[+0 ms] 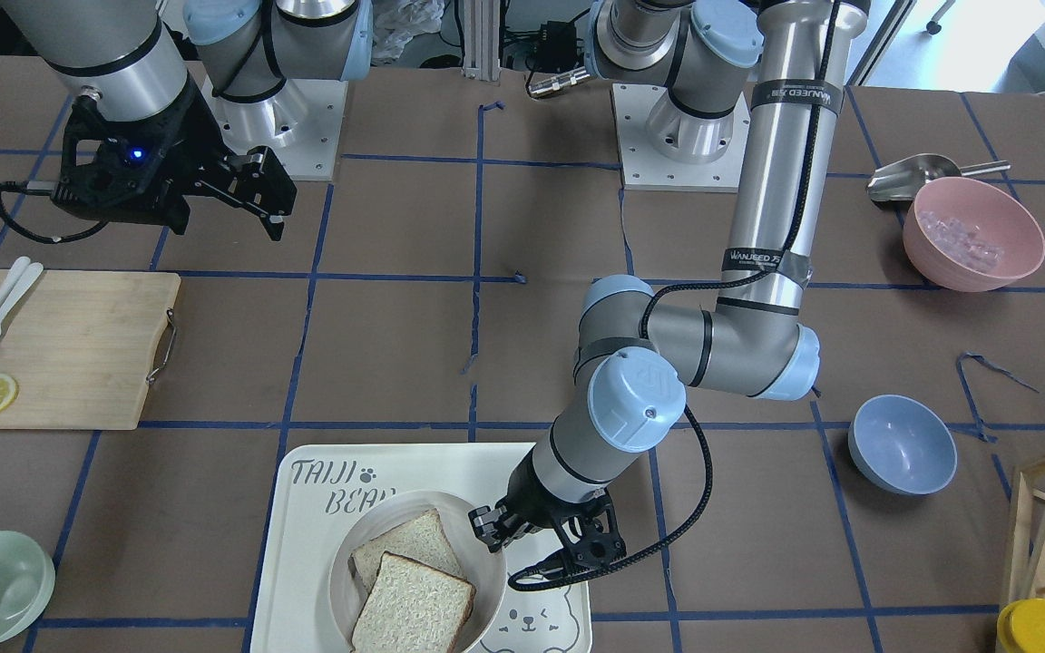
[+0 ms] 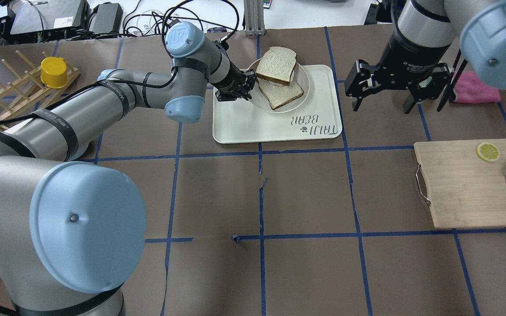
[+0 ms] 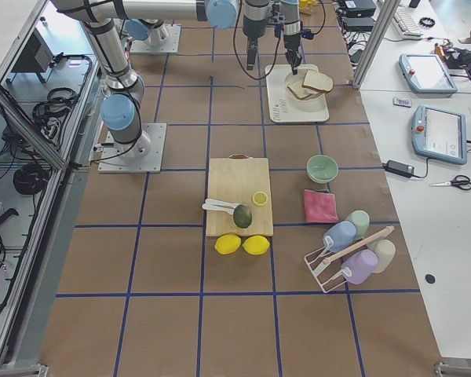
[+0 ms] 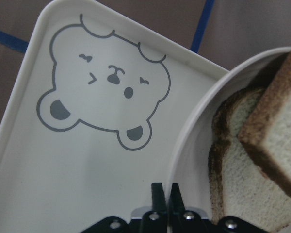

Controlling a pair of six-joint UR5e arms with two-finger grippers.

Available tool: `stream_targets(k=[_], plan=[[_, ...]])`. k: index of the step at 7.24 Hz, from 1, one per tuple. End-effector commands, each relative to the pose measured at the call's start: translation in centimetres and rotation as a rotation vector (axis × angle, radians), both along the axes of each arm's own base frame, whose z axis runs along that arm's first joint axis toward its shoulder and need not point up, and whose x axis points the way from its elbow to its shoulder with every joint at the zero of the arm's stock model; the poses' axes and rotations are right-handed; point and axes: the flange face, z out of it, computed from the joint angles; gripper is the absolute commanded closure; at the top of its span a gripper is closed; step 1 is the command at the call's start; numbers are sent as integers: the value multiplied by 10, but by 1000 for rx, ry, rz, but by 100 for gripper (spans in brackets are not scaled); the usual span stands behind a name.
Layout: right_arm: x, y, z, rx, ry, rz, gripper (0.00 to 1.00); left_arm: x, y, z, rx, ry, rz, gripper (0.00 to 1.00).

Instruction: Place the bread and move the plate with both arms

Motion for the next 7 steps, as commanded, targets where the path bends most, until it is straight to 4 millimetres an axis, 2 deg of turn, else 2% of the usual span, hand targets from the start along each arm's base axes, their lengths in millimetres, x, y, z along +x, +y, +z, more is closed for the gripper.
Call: stream_targets(k=[1, 2, 3, 5, 7], plan=[[1, 3, 11, 9, 5, -3, 0, 2, 9, -17, 33, -2, 2, 100], [0, 6, 15, 1, 2, -3, 0, 3, 18, -27, 39, -4, 4, 79], [5, 9, 9, 12, -1, 4, 0, 3, 20, -27, 33, 2, 7, 37], [5, 9, 18, -7, -4, 6, 0, 2, 21, -12, 12, 5, 4, 14], [-1, 18, 13, 37, 39, 21, 0, 5, 20, 33, -81, -19, -78, 7]])
